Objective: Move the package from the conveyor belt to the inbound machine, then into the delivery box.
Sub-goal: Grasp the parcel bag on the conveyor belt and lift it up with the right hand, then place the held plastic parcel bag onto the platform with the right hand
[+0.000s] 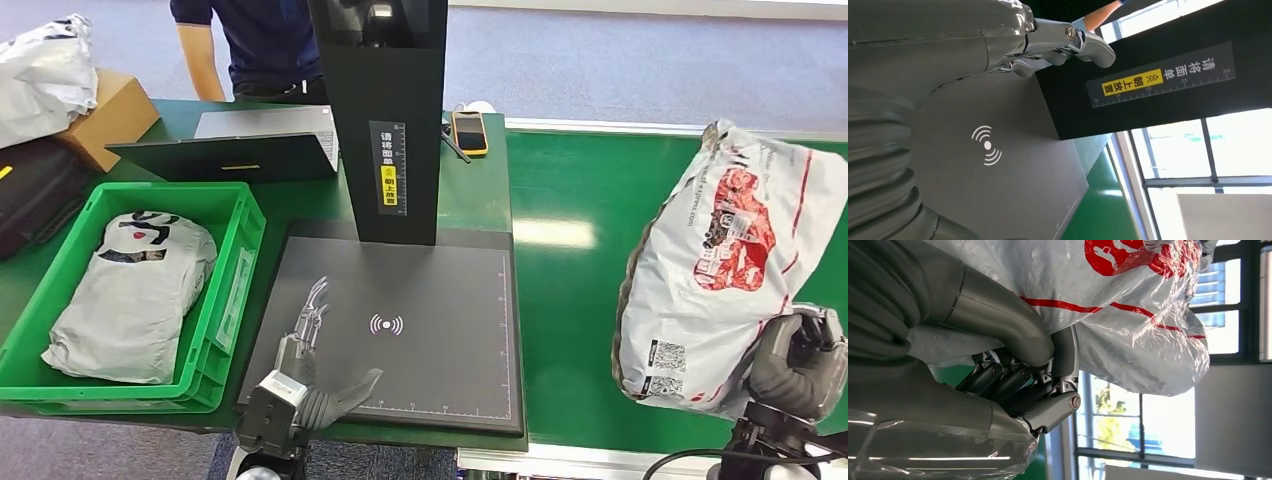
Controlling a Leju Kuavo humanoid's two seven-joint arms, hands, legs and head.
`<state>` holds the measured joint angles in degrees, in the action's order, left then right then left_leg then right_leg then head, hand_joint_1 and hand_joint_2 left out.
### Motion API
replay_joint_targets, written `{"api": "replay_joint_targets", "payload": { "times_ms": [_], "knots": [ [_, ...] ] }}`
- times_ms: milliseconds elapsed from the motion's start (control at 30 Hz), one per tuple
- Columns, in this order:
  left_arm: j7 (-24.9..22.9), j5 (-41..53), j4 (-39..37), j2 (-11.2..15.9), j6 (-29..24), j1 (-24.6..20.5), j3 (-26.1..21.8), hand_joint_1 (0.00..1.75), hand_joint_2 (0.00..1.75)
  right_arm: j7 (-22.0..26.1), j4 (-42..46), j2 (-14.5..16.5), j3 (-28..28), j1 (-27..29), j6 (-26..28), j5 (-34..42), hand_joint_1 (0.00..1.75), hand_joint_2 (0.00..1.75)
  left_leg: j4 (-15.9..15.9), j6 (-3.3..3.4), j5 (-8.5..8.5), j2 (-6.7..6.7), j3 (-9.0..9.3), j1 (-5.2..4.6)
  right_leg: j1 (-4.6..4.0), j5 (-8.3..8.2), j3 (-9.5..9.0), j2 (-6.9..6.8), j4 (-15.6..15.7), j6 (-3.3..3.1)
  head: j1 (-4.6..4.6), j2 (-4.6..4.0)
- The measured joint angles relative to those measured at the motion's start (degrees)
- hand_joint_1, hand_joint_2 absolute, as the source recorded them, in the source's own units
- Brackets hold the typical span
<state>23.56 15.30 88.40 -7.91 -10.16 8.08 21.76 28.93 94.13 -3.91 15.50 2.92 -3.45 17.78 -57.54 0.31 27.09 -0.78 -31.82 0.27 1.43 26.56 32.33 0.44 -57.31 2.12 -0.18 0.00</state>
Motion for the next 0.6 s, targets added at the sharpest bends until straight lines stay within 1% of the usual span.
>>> {"api": "replay_joint_targets", "payload": {
  "times_ms": [200,500,600],
  "knots": [
    [0.1,0.1,-0.9,0.0,0.3,-0.5,0.2,0.00,1.75,0.1,4.1,1.9,-0.9,-0.1,-0.6,0.0,1.75,1.75,0.0,0.00,-0.01,-0.02,0.00,0.00,0.00,0.00,-0.01,-0.01,0.0,0.00,-0.01,0.00],
    [0.1,0.1,-1.4,0.0,0.3,-0.7,0.3,0.00,1.75,0.0,5.7,2.7,-0.9,-0.1,-0.7,0.0,1.75,1.75,0.0,0.00,0.00,-0.02,-0.01,0.00,0.00,0.01,0.00,-0.01,0.0,0.00,0.00,0.00],
    [0.1,0.1,-1.6,0.0,0.4,-0.8,0.4,0.00,1.75,0.2,5.7,2.8,-1.4,-0.3,-1.6,-0.4,1.75,1.75,0.0,0.00,0.00,-0.01,-0.02,0.00,0.00,0.00,-0.01,0.00,0.0,0.00,-0.01,0.00]
  ]
}}
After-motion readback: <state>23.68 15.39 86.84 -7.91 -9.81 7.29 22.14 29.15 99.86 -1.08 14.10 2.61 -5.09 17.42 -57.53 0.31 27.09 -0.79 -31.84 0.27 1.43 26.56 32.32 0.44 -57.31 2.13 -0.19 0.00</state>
